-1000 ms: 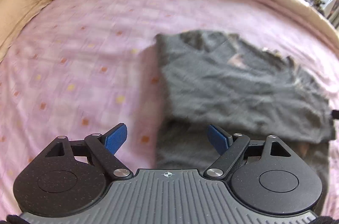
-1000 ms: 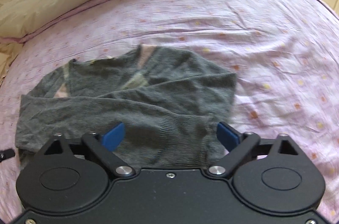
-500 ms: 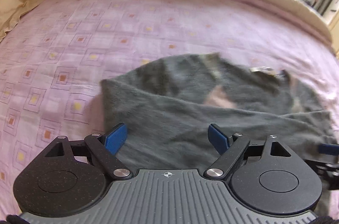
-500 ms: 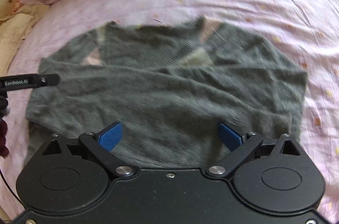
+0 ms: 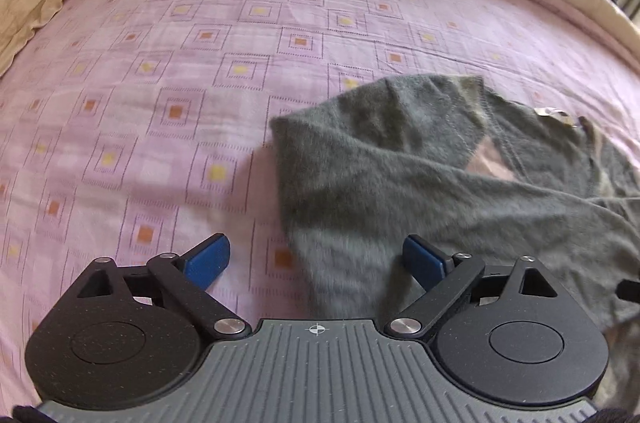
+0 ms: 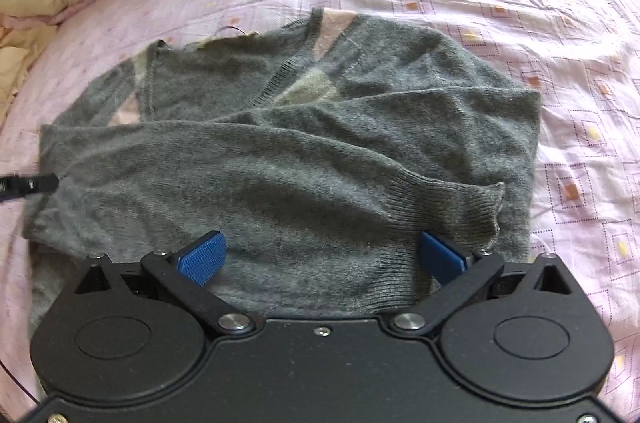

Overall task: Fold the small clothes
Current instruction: 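Open the right gripper and lift both grippers away from the sweater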

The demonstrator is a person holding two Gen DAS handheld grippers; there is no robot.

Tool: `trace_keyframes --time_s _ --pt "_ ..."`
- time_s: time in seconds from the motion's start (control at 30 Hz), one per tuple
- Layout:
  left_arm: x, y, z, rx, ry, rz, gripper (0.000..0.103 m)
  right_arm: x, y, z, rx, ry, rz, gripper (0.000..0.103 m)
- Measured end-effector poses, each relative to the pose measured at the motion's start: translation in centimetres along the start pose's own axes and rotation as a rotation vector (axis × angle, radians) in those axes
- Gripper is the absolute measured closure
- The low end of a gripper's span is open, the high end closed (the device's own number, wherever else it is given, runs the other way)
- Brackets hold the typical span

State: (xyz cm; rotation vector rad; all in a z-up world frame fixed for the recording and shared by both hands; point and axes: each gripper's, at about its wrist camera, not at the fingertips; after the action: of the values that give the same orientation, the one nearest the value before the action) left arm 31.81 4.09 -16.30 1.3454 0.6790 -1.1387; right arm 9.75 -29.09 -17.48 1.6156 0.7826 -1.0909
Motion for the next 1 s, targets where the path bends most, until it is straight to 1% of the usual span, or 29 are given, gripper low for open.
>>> trace_keyframes --time_s 0.2,0.3,0.43,0.57,0.7,0.83,1.0 --pt "-3.6 -3.9 -0.8 0.025 -0.005 0.008 0.009 -2.2 -2.2 0.4 -0.004 0.043 -0.008 0.000" --pt "-5.1 -6.5 -1.2 0.036 -0.011 -0.009 0.009 -3.5 -4.1 0.5 -0.006 0.042 -0.015 0.000" --pt "-6.5 -10.2 -1.3 0.061 -0.017 -0.045 0.009 -4.8 -7.5 0.9 -0.010 0.045 -0.054 0.000" --pt "-7.6 -13.7 -1.3 0.083 -0.017 -0.078 0.009 -5.3 -10.9 0.9 -0.040 0.048 -0.117 0.000" --pt "-8.2 -16.6 -1.3 0.086 -0.020 -0.114 0.009 -5.7 -14.1 0.3 -0.104 0.042 -0.156 0.000" --pt "-8.2 -19.1 -1.1 0.105 -0.014 -0.152 0.009 -6.2 -16.0 -0.4 -0.153 0.035 -0.148 0.000" --pt "-8.8 -21.5 -0.5 0.161 -0.004 -0.166 0.007 -6.3 -17.4 -1.0 -0.189 0.031 -0.148 0.000"
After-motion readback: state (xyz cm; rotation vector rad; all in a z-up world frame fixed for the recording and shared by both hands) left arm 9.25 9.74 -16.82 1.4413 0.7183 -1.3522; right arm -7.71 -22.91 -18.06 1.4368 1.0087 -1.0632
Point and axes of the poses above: each gripper's, at about its wrist camera, not at the fingertips, and x roughly the way its jaws point, z to its right, y to its top, and after that the axes turned 9 degrees about -x, right-handed
